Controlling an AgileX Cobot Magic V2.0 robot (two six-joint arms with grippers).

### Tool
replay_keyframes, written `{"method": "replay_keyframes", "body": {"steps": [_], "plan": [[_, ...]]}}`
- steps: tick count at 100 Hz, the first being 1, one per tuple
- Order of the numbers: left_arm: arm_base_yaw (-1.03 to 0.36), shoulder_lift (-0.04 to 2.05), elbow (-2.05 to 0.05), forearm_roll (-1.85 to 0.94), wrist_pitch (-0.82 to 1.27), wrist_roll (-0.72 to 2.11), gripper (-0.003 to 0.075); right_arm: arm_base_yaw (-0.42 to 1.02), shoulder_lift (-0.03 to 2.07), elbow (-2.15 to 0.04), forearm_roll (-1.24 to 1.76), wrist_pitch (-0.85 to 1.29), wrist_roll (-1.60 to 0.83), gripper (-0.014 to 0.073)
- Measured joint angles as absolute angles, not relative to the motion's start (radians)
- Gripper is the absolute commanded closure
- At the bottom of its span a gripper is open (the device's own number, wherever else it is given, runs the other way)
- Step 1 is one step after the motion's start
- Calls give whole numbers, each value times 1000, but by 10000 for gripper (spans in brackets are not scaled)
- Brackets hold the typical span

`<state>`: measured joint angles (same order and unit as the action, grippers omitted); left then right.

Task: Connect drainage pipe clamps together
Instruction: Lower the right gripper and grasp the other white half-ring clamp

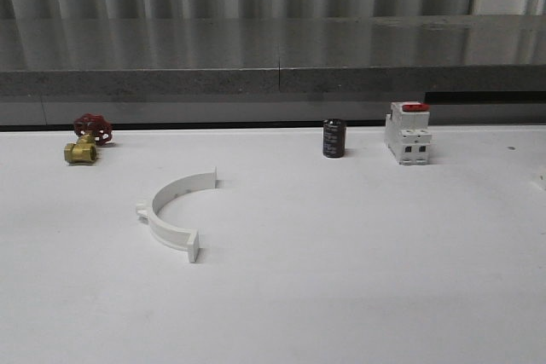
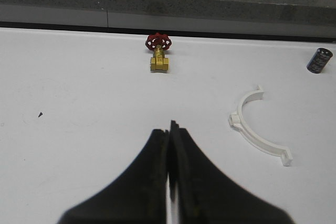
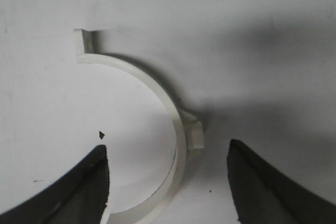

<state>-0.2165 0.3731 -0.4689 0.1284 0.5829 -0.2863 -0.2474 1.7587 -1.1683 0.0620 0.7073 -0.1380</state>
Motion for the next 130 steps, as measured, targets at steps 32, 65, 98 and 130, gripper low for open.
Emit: {"method": "replay_keyframes", "body": {"steps": [32, 65, 98, 130], "plan": [[-216, 373, -469, 128, 583, -286, 741, -247, 1841, -1171, 62, 687, -164, 104], [-216, 373, -469, 128, 585, -286, 741, -247, 1878, -1173, 62, 681, -166, 106], [-216, 373, -469, 128, 585, -286, 741, -247, 1878, -1173, 62, 679, -166, 106], [-216, 373, -469, 128, 585, -286, 741, -247, 1899, -1173, 62, 675, -166, 106]]}}
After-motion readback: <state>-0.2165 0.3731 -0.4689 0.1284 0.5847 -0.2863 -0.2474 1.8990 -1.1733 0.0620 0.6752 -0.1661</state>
